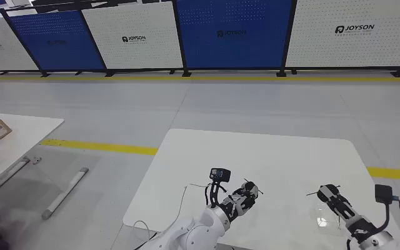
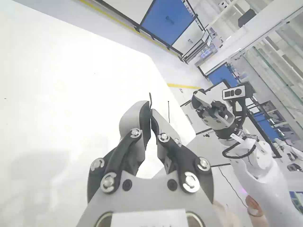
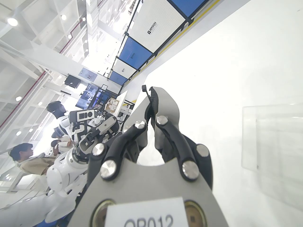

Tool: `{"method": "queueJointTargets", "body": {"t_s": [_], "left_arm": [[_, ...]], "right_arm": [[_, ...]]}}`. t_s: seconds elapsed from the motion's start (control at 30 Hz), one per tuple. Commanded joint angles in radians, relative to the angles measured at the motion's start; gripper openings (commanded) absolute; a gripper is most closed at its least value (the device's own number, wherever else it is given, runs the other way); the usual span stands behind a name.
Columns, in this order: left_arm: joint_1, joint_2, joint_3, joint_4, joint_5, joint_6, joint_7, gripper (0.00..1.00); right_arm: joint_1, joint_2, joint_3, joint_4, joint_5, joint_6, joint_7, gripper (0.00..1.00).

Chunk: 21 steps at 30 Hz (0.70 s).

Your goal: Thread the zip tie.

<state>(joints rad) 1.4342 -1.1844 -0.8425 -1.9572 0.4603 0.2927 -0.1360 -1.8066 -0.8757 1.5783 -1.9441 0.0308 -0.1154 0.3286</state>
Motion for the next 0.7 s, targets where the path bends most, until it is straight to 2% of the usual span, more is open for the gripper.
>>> {"method": "queueJointTargets", "body": {"t_s": [0.0, 0.1, 0.2, 0.37, 0.43, 0.67], "left_arm": [[-0.001, -0.002, 0.005, 0.007, 0.006, -0.005, 0.007, 0.0], [-0.021, -0.011, 0.032, 0.026, 0.001, -0.01, 0.001, 0.0], [-0.05, -0.025, 0.059, 0.064, -0.046, -0.027, -0.004, 0.0], [-0.094, -0.048, 0.092, 0.136, -0.087, -0.037, 0.03, 0.0], [-0.11, -0.054, 0.096, 0.162, -0.08, -0.02, 0.052, 0.0], [-0.11, -0.054, 0.096, 0.162, -0.08, -0.02, 0.052, 0.0]], "right_arm": [[0.0, 0.0, 0.0, 0.0, 0.0, 0.0, 0.0, 0.0], [0.0, 0.0, 0.0, 0.0, 0.0, 0.0, 0.0, 0.0], [0.0, 0.0, 0.0, 0.0, 0.0, 0.0, 0.0, 0.0], [0.0, 0.0, 0.0, 0.0, 0.0, 0.0, 0.0, 0.0], [0.0, 0.0, 0.0, 0.0, 0.0, 0.0, 0.0, 0.0], [0.0, 0.0, 0.0, 0.0, 0.0, 0.0, 0.0, 0.0]]}}
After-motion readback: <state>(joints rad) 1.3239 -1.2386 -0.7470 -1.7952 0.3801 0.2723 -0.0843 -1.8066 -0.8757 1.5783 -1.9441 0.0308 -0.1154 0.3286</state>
